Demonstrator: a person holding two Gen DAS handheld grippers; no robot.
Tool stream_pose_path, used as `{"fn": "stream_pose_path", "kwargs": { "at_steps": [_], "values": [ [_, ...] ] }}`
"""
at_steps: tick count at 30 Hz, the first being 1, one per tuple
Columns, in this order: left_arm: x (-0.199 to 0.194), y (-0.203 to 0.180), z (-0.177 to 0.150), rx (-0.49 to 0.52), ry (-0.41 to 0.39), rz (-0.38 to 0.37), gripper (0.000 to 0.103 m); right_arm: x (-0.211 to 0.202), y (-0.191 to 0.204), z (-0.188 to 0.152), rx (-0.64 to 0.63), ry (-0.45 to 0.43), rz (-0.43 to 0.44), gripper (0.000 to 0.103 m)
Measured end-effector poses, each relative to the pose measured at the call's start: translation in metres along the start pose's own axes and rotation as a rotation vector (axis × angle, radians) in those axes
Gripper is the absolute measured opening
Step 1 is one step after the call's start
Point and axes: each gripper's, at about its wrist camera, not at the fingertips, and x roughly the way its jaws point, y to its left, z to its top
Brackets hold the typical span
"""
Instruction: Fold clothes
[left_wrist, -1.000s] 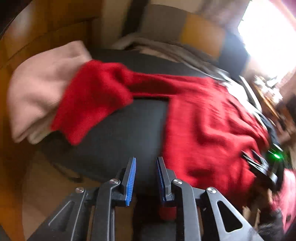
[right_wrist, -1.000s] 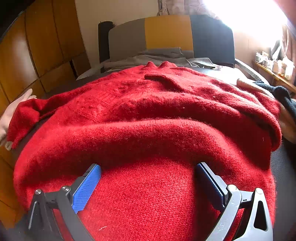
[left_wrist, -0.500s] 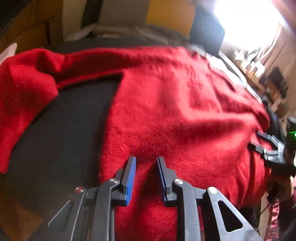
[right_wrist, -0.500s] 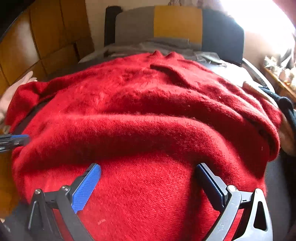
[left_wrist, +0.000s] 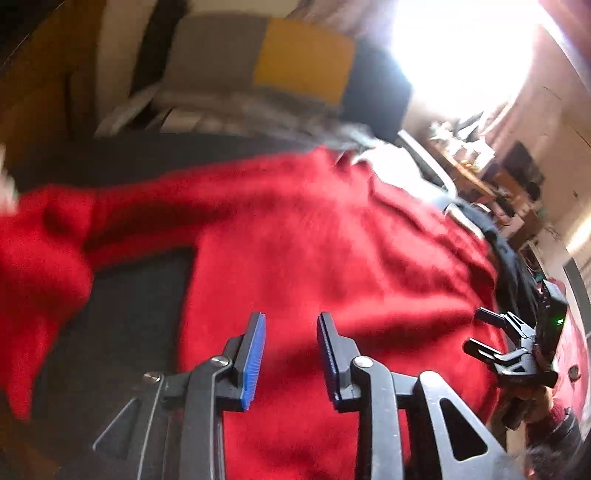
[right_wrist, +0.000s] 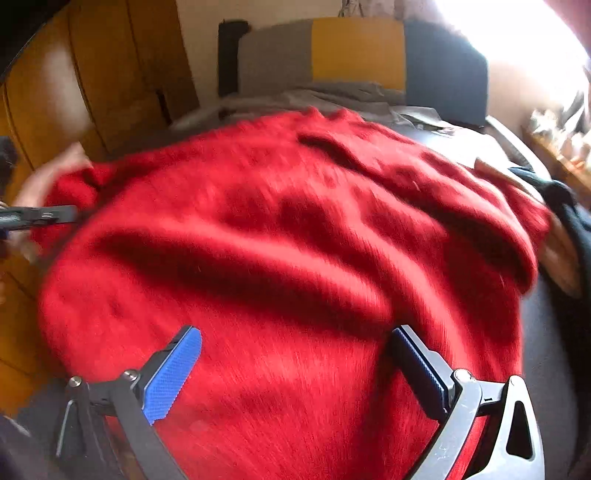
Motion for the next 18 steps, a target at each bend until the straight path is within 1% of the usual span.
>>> {"fn": "stream_pose_path", "kwargs": {
  "at_steps": [4, 6, 8, 9, 11, 12, 14, 16, 18],
  "values": [
    [0.039, -0.02, 0.061, 0.112, -0.03, 0.026, 0.03, 0.005, -0.011, 0.049, 0.062, -0.026, 0.115, 0.103],
    [0.064, -0.024, 0.086, 0.135, -0.029, 0.046, 0.03, 0.008, -0.017, 0.073, 0.094, -0.04, 0.173, 0.103],
    [0.091, -0.023, 0.112, 0.127, -0.03, 0.037, 0.03, 0.011, -0.023, 0.098, 0.124, -0.053, 0.231, 0.103],
    [0.104, -0.022, 0.124, 0.116, -0.031, 0.026, 0.03, 0.021, -0.028, 0.112, 0.133, -0.054, 0.273, 0.103],
    [0.127, -0.019, 0.141, 0.099, -0.028, 0.008, 0.03, 0.045, -0.038, 0.143, 0.139, -0.053, 0.307, 0.103],
    [0.138, -0.019, 0.148, 0.101, -0.031, 0.003, 0.03, 0.059, -0.043, 0.159, 0.144, -0.05, 0.318, 0.103],
    [0.159, -0.021, 0.158, 0.119, -0.036, 0.002, 0.03, 0.088, -0.055, 0.186, 0.179, -0.031, 0.372, 0.103],
    [0.182, -0.023, 0.164, 0.142, -0.025, 0.008, 0.03, 0.123, -0.068, 0.208, 0.225, 0.016, 0.41, 0.103],
    [0.202, -0.024, 0.164, 0.165, -0.011, 0.012, 0.03, 0.161, -0.077, 0.222, 0.239, 0.101, 0.378, 0.103]
  ]
}}
